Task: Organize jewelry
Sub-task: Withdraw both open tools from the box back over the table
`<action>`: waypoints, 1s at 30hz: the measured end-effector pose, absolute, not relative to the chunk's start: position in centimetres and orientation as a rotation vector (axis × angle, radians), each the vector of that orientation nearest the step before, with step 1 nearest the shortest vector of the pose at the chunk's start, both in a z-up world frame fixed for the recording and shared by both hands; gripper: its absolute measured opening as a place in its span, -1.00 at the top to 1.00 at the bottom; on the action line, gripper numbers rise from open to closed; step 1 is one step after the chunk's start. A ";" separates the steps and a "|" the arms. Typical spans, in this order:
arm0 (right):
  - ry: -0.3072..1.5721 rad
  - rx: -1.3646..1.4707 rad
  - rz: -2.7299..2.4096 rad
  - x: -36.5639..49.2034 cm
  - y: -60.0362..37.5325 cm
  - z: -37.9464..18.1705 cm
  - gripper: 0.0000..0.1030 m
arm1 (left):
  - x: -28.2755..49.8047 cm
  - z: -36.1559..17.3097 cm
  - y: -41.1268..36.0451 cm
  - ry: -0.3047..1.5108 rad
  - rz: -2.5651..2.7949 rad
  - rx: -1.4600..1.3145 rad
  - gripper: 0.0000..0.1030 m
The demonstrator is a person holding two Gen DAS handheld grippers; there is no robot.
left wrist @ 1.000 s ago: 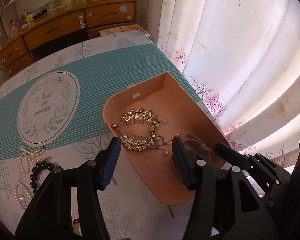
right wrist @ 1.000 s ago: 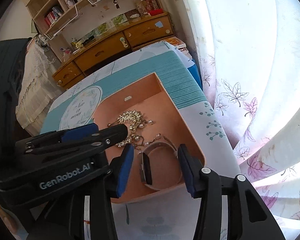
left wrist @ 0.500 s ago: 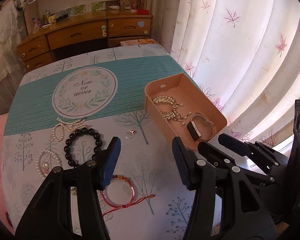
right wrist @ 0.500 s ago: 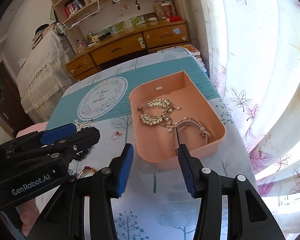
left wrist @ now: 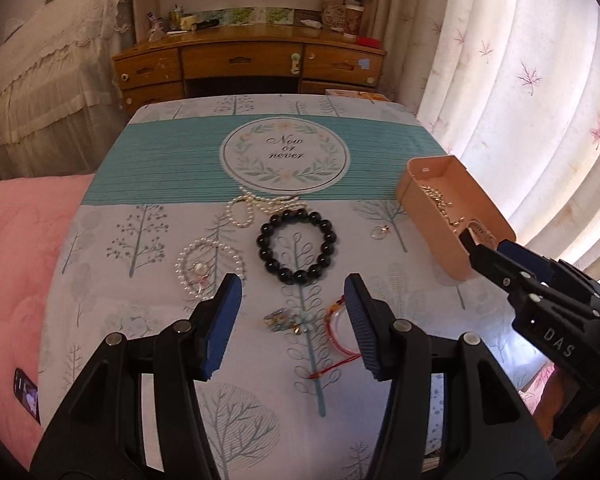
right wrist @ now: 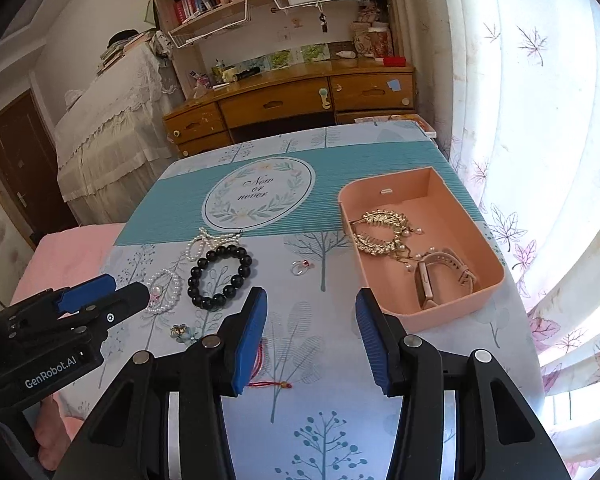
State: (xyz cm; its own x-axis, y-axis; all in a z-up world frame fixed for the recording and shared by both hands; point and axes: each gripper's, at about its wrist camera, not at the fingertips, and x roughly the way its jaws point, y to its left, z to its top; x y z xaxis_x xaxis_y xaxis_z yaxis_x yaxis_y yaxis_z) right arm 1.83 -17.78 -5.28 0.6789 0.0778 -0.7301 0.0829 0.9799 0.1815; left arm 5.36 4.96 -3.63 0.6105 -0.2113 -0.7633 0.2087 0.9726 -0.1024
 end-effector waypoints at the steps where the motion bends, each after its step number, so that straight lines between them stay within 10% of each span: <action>1: 0.828 0.198 0.004 2.0 -17.2 -5.2 0.09 | 5.3 -4.0 5.7 0.885 -0.237 -0.013 0.02; 30: 1.052 0.104 0.150 15.6 -10.2 -12.2 0.09 | 13.9 -12.1 16.5 1.066 -0.134 -0.145 0.02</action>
